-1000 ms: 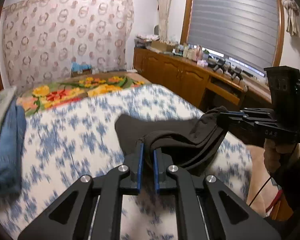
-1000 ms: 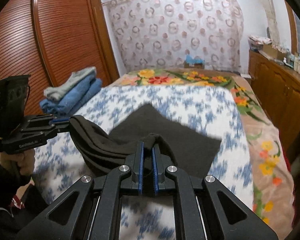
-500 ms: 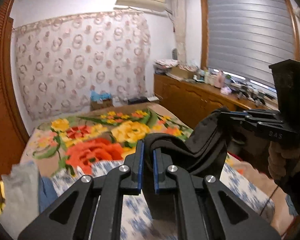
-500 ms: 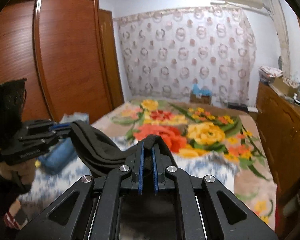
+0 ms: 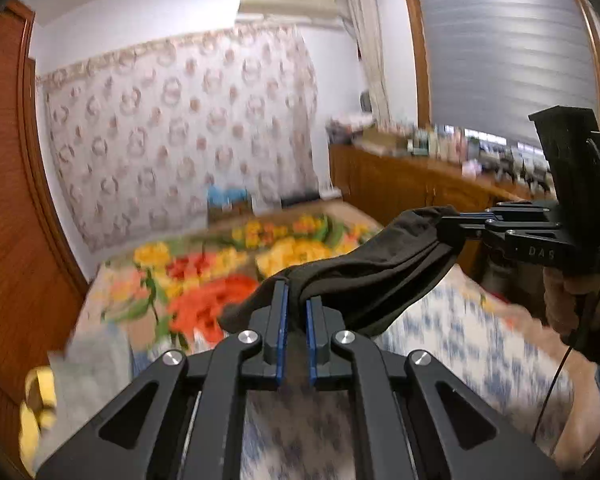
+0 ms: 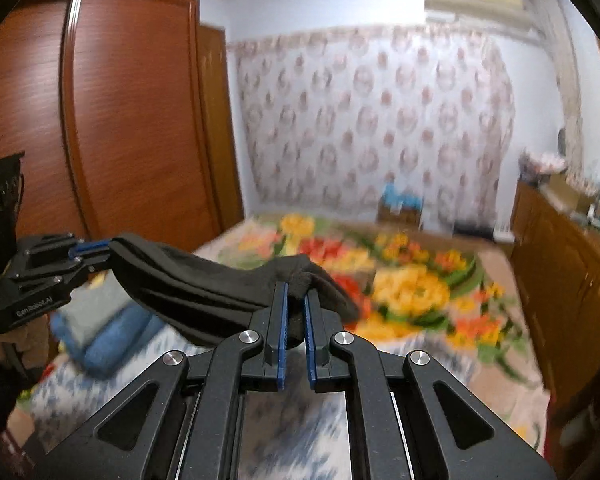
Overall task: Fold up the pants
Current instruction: 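Carry the lifted pants end with both tools over the pants and lower it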
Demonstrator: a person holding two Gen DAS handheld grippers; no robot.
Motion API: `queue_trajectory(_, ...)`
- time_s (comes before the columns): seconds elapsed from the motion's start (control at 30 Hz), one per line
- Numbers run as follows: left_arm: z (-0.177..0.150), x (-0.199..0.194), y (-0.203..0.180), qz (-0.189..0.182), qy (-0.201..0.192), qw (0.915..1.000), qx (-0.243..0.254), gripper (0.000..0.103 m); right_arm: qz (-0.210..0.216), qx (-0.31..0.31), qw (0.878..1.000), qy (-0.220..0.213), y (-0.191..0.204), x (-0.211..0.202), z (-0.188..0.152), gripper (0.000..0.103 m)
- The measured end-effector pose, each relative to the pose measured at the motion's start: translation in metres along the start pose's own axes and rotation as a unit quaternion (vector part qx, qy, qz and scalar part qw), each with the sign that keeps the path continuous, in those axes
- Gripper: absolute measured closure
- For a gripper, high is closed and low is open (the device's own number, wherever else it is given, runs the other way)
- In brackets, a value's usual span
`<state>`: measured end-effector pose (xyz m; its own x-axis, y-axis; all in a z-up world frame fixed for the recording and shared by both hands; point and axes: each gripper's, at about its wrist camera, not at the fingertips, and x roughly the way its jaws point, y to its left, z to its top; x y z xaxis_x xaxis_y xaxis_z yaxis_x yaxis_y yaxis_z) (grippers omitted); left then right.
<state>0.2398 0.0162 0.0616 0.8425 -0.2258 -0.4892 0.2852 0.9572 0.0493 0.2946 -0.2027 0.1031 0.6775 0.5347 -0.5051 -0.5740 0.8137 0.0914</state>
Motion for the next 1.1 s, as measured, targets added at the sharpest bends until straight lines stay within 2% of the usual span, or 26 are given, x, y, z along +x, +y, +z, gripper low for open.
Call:
queue_trajectory(0.13, -0.065, 0.0, -0.011, -0.014, 0.047, 0.9988, -0.008, 0.098, 0.008, -0.006, 0.998, 0.058, 0.025, 0.006, -0.065, 0.098)
queue_trajectory(0.23, -0.093, -0.007, -0.023, -0.021, 0.06, 0.9979, -0.014, 0.098, 0.009, 0.001, 0.996, 0.091, 0.038, 0.009, -0.109, 0.098)
queue_trajectory(0.33, -0.117, -0.019, -0.035, -0.027, 0.066, 0.9973, -0.021, 0.098, 0.007, 0.008, 0.994, 0.105, 0.049, 0.006, -0.135, 0.098)
queue_trajectory(0.6, -0.148, -0.041, -0.044, -0.026, 0.072, 0.9968, -0.023, 0.098, 0.001, 0.013, 0.992, 0.123, 0.073, -0.008, -0.164, 0.098)
queue_trajectory(0.83, -0.173, -0.073, -0.057, -0.027, 0.078, 0.996, -0.035, 0.098, 0.009, 0.029, 0.992, 0.124, 0.094, -0.038, -0.19, 0.098)
queue_trajectory(1.1, -0.198, -0.092, -0.07, -0.034, 0.093, 0.9943, -0.04, 0.098, 0.01, 0.03, 0.991, 0.129, 0.115, -0.064, -0.22, 0.098)
